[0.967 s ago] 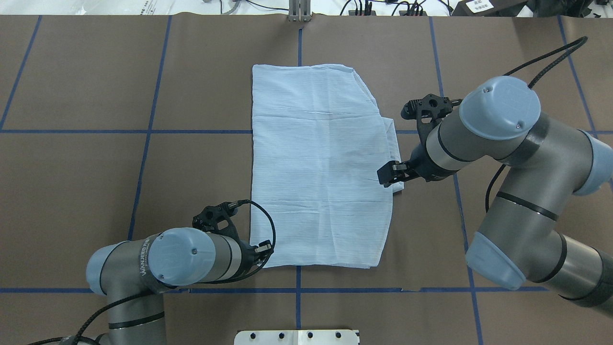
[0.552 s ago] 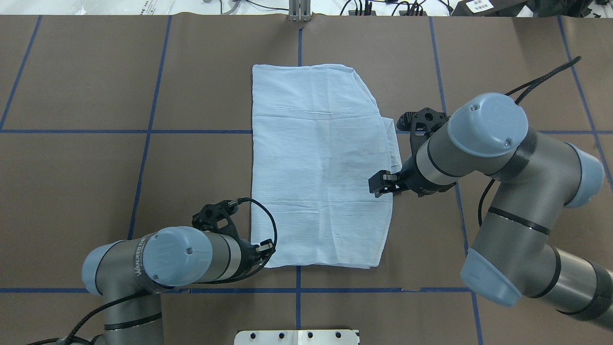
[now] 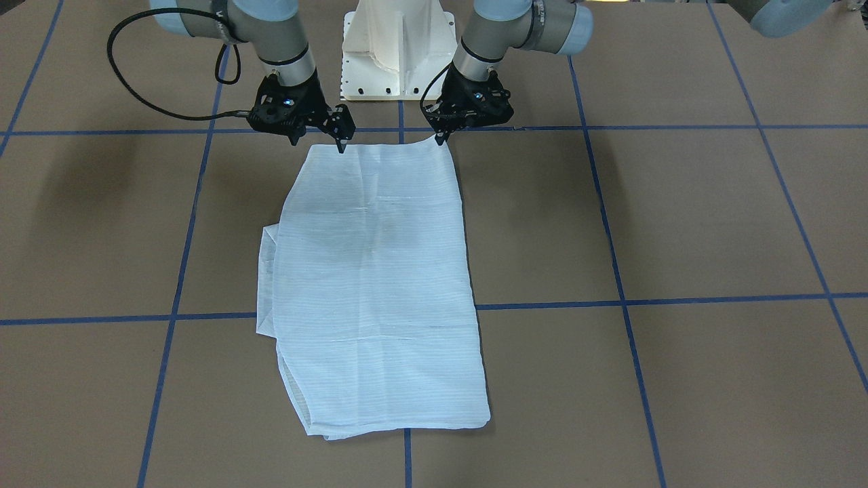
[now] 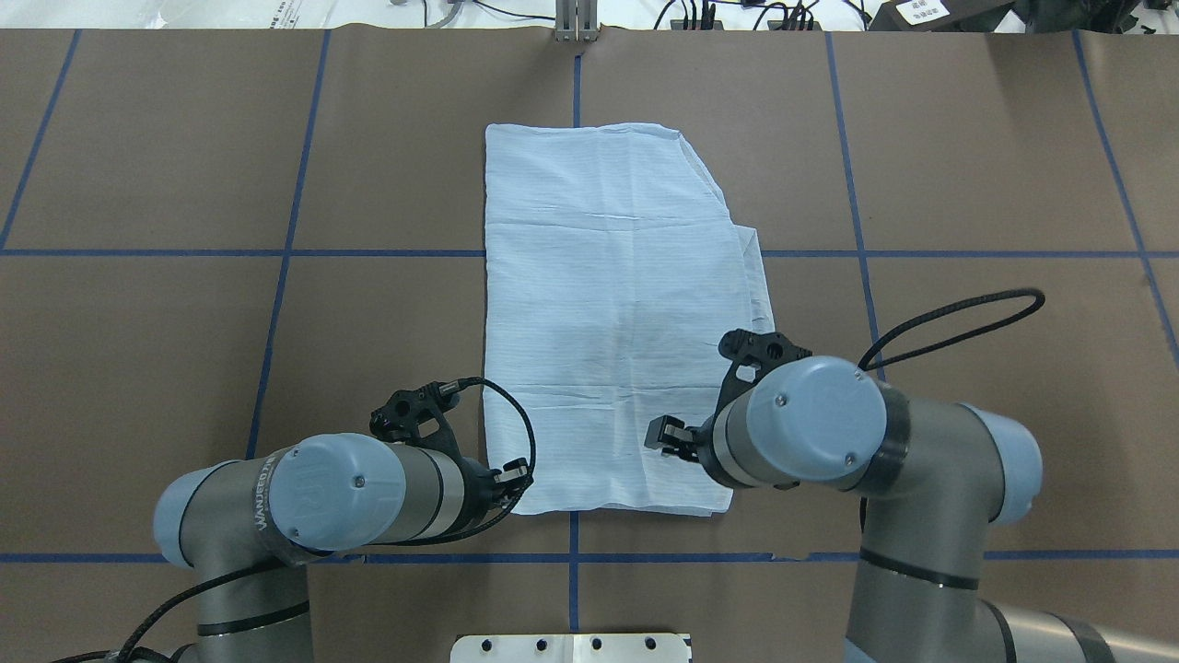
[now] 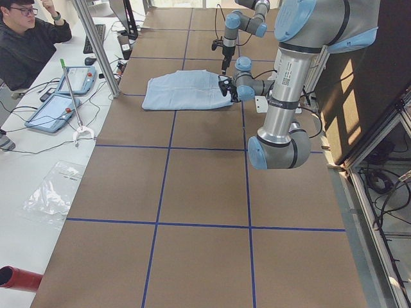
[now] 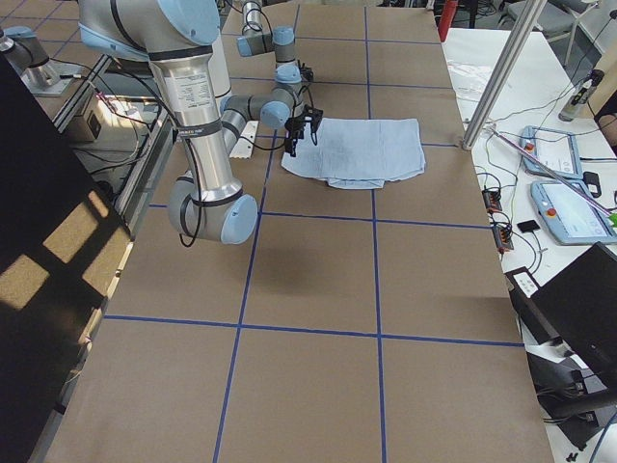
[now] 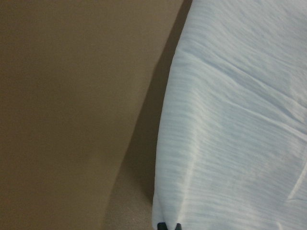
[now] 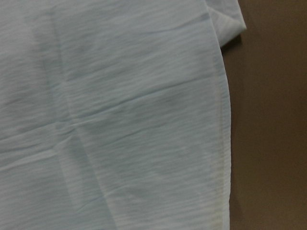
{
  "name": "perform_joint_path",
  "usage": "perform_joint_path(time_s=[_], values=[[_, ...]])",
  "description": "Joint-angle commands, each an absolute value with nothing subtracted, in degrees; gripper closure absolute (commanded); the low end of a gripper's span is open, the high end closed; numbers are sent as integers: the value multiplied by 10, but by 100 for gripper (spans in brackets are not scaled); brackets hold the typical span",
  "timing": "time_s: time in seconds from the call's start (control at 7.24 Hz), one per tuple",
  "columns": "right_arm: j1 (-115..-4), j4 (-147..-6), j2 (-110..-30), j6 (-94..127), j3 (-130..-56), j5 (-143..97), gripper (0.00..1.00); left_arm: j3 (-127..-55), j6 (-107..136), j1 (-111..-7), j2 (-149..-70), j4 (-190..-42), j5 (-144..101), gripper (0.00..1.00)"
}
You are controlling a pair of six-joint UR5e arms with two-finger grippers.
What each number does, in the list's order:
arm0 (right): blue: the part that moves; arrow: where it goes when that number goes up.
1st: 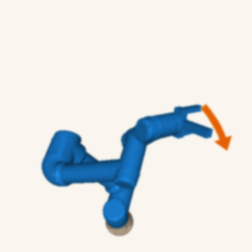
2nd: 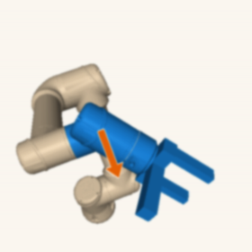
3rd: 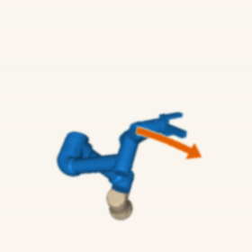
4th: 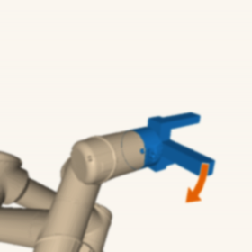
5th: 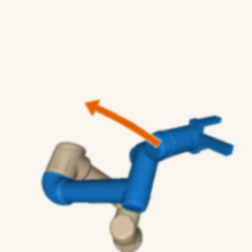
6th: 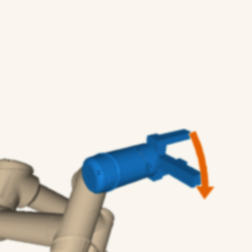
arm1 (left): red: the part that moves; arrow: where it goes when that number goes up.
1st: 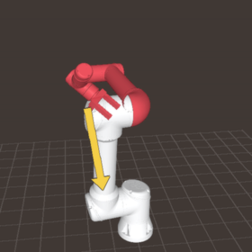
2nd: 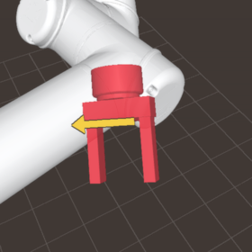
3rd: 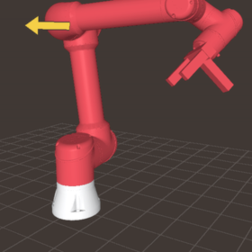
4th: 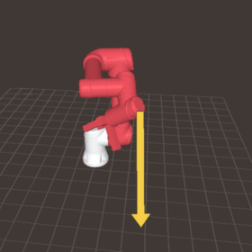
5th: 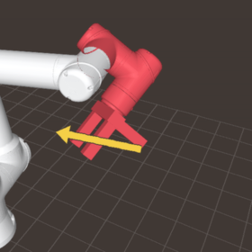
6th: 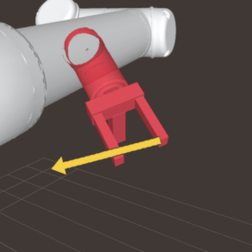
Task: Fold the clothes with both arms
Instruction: 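Lower the right gripper to the shirt's near edge beside the left gripper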
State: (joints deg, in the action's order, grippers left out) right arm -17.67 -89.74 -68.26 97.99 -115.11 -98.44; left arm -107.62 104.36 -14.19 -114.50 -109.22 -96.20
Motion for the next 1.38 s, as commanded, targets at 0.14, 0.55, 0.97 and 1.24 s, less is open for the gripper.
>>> perform_joint_path(time_s=[0.14,0.55,0.97,1.24], values=[[-130,-898,-685,1102,-1126,-942,0,-1075,1042,-142,-1145,-1093,-962,100],[-127,-898,-682,1099,-1096,-942,0,-1075,1042,-142,-1146,-1093,-962,100],[-125,-898,-674,1097,-1091,-942,0,-1073,1041,-142,-1146,-1093,-962,100],[-123,-898,-669,1097,-1086,-944,0,-1071,1039,-142,-1145,-1094,-962,100]])
